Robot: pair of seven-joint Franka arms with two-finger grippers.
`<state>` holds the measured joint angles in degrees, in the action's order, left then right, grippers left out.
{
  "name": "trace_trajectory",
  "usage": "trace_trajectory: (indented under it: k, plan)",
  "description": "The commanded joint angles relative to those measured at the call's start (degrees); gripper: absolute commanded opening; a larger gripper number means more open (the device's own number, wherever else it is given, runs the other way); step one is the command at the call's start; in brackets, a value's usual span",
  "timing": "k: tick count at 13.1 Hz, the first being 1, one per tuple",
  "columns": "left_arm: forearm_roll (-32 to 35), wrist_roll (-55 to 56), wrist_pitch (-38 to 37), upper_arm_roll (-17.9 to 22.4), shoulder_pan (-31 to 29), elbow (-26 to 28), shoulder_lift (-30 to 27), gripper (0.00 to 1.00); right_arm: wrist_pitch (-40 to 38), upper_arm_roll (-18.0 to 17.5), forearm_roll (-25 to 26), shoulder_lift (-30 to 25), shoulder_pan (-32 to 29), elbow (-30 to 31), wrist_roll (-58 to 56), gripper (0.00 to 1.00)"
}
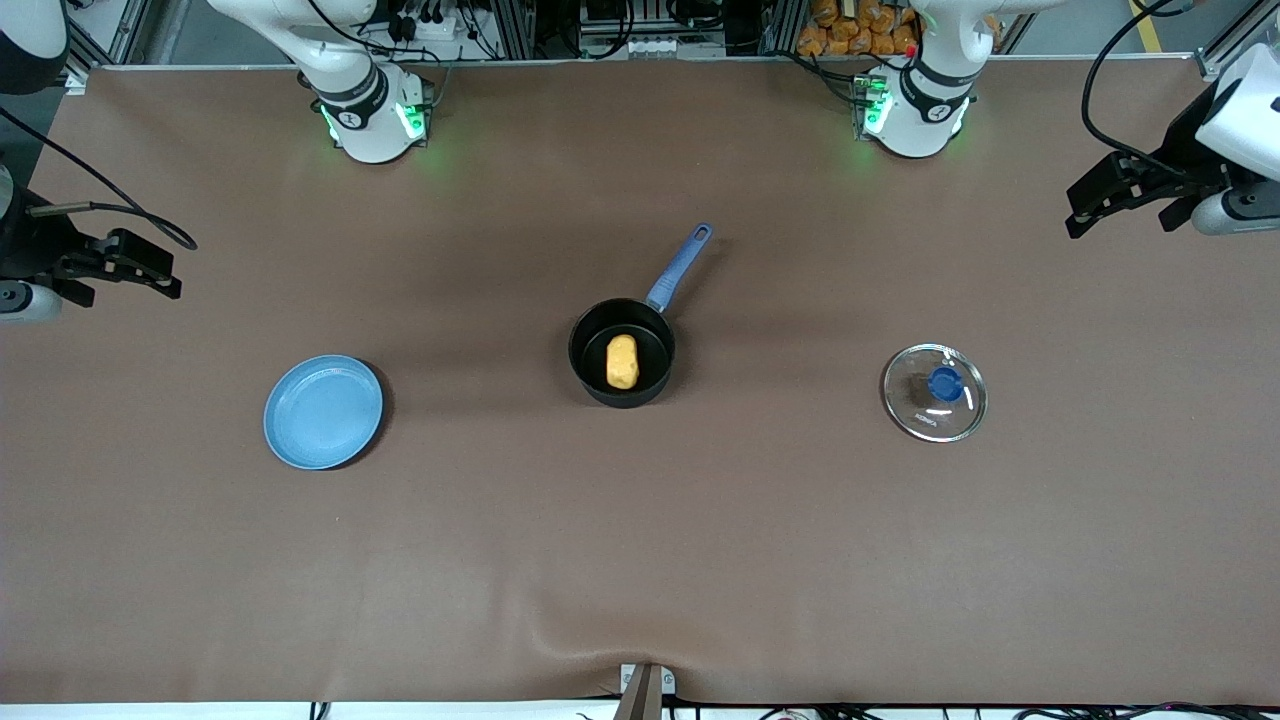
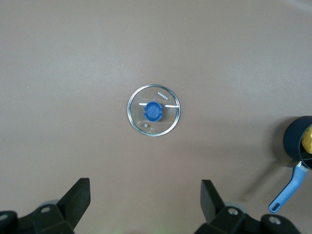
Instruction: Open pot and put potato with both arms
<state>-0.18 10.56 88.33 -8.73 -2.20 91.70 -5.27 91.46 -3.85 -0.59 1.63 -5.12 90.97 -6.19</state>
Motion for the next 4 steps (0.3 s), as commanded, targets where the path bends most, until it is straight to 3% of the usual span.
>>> trace_trajectory:
  k: [1,4]
  plan:
    - [-1.0,-1.2,-1.7,0.1,-0.4,-2.1,1.1,1.0,-1.2,0.0,0.6,0.2,0.1,-1.4,0.6,1.0]
    - [-1.1,-1.1,-1.8,0.2,-0.3,-2.1,1.2,1.0,-0.9,0.0,0.6,-0.3,0.1,-0.6,0.7,1.0]
